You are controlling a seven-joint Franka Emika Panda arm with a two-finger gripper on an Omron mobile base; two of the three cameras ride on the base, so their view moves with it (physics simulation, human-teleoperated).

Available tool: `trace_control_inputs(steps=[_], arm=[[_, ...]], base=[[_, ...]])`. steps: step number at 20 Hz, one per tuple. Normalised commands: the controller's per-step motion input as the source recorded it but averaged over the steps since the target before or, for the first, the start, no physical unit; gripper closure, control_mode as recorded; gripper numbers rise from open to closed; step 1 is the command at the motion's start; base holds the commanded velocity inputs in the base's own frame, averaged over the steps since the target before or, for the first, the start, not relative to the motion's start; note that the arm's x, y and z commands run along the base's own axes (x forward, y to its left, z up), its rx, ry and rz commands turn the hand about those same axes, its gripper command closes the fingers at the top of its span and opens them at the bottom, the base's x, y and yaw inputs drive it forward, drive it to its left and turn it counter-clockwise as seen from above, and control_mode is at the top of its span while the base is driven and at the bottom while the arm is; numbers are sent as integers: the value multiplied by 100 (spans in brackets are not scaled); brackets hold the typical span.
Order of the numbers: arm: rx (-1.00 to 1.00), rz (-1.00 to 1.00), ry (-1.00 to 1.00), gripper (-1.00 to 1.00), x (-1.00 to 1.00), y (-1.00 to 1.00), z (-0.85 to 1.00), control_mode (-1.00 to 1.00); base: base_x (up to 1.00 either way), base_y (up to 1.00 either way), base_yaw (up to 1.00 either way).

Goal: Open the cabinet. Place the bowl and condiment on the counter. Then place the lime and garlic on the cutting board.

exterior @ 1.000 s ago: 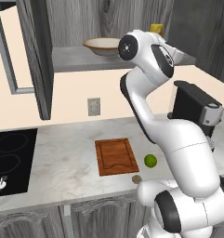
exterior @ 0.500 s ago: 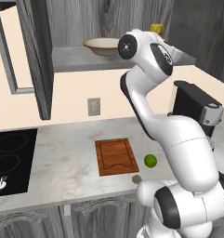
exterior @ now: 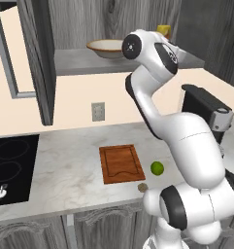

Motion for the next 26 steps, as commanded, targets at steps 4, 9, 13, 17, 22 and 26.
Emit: trace_control_inputs(steps=[4,9,13,17,22,26], arm=[[0,0,0,-100,24,0,0,-100],[0,0,0,-100,25,0,0,-100],[0,0,0,-100,25,-1,0,-100],[0,1,0,-100,21,-6,0,-100],[0,1,0,-100,16,-8,0,-100],[0,2,0,-100,12,-3,0,-100]], base=[[0,0,0],[0,0,0],[0,0,0],[0,0,0],[0,0,0],[0,0,0]])
